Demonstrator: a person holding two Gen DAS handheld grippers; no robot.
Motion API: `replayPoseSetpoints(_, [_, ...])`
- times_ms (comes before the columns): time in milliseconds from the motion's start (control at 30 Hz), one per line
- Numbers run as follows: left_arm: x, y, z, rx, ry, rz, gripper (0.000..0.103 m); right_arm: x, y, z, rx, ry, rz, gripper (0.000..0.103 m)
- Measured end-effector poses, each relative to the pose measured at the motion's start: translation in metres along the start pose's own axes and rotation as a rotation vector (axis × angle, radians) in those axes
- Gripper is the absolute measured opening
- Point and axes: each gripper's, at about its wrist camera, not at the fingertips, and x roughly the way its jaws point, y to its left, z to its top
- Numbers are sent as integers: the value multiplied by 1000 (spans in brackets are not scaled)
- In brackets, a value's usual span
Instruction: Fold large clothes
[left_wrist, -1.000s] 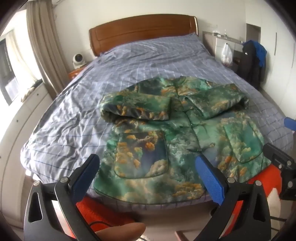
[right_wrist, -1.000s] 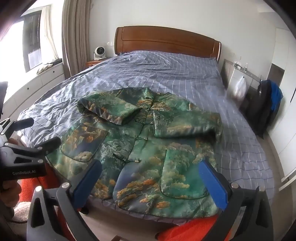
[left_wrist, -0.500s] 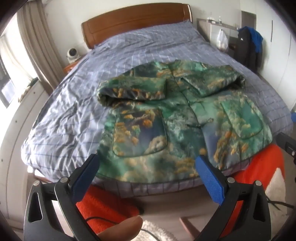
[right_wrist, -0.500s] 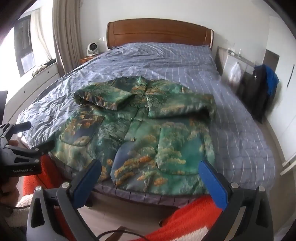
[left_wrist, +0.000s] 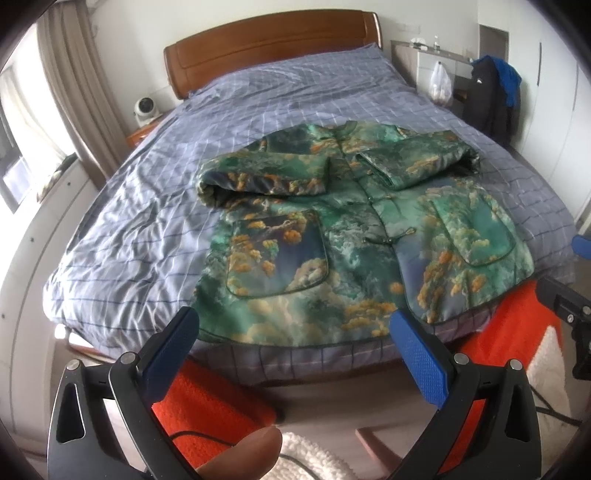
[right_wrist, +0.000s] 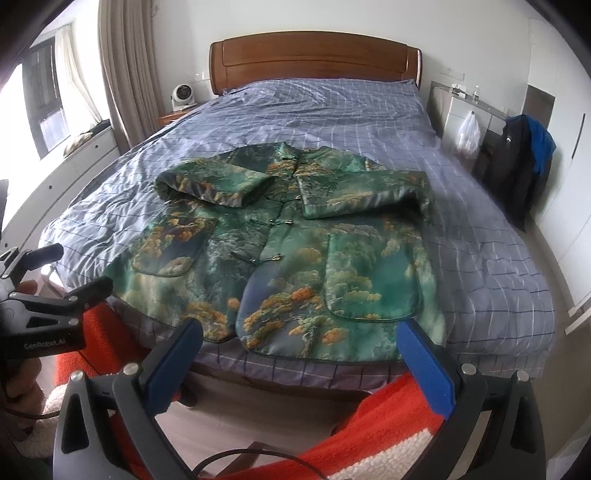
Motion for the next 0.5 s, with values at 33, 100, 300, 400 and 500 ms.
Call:
replayPoseSetpoints(33, [-2,1,-1,-3,-1,-1,103,-1,1,-1,-3,-2,0,103])
replayPoseSetpoints(100, [-5,2,-3,-7,-8,1,103,-4,5,-3,-12,-6,-3,103])
replayPoseSetpoints(300, [-7,1,-5,-11,-11,0,103,-10,10,-4,-29,-13,-17,103])
replayPoseSetpoints(400, [-5,1,-5,-12,-2,1,103,-9,10,-5,-31,-7,-19,103])
replayPoseSetpoints(500, [-3,1,-5,-15,5,-3,103,-6,11,-5,-34,0,-21,103])
